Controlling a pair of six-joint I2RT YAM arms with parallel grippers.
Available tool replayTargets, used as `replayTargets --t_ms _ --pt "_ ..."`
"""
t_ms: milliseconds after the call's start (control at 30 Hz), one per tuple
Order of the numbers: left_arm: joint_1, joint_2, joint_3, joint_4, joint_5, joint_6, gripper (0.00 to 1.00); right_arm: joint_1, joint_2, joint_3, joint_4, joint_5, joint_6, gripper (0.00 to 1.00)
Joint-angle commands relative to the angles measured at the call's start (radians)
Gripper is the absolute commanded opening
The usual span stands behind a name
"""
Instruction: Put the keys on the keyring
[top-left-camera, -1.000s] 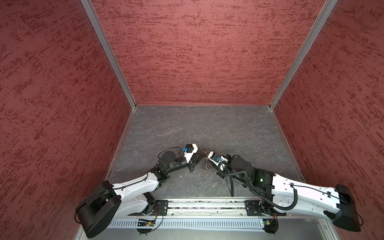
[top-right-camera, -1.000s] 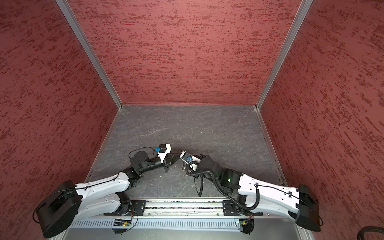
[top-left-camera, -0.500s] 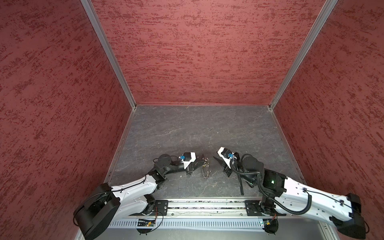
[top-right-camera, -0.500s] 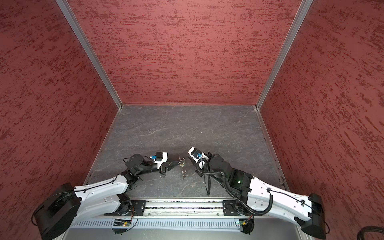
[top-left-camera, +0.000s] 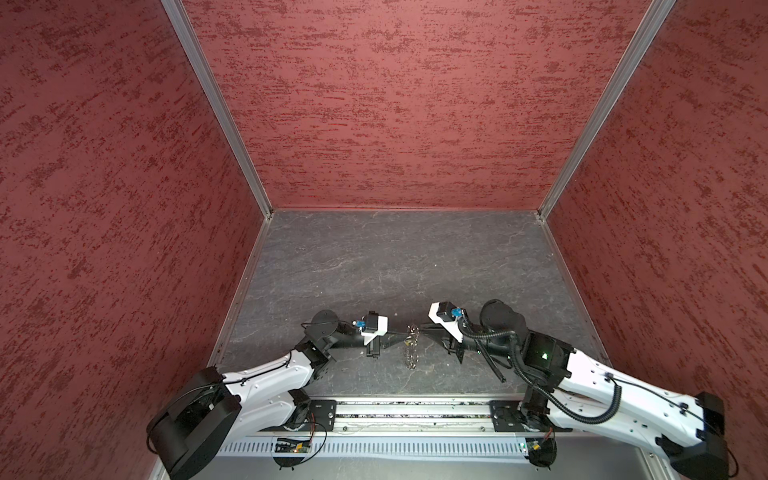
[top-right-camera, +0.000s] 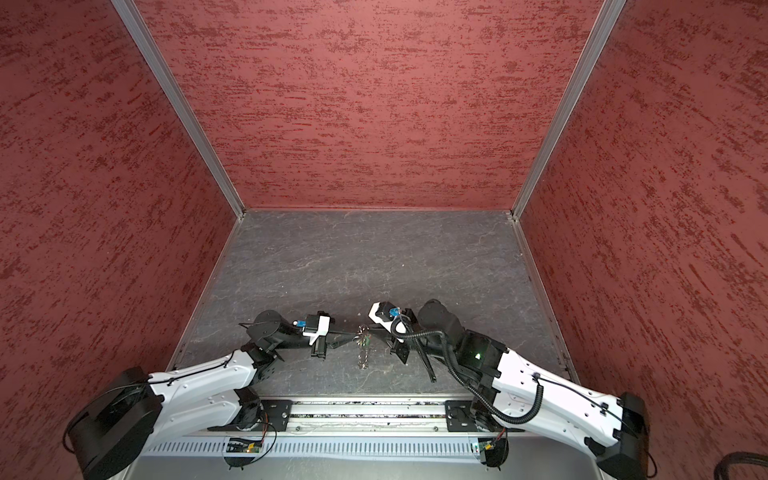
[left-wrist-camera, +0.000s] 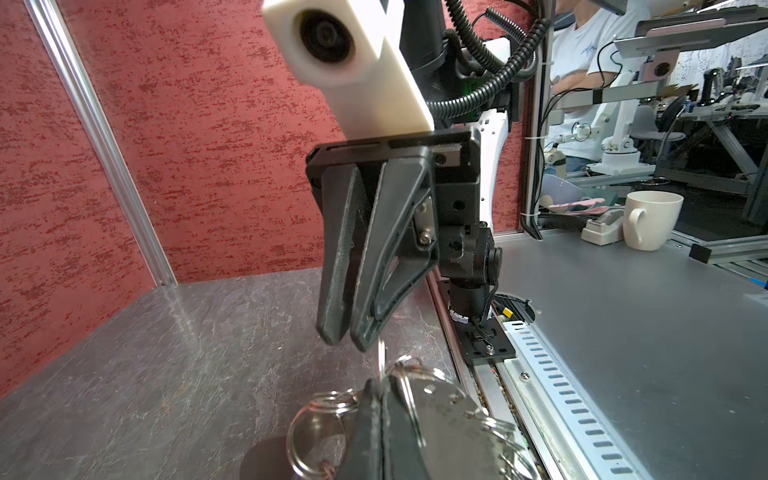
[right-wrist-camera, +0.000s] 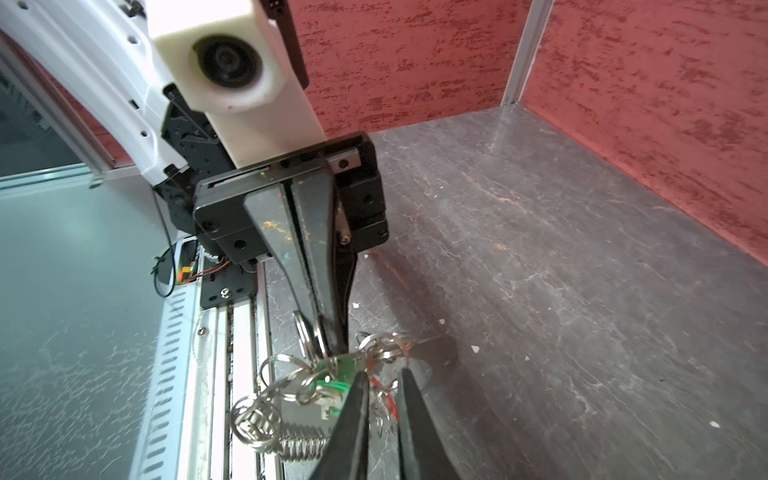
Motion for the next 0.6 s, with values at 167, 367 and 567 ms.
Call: replayTargets --t_ms 167,367,567 --pt "0.008 -0.018 0.000 0.038 0.025 0.012 0.00 -0.004 -0.014 0.009 0.010 -0.136 -0.042 0.13" --pt "0.008 -0.017 -0.005 0.054 0.008 0.002 0.00 -0.003 -0.025 -0.005 0.000 -0.141 -0.057 0.11" --pt "0.015 -0.026 -0.018 0.083 -0.025 -0.012 0.00 -0.004 -0.027 -0.010 0.006 -0.144 -0.069 0.12"
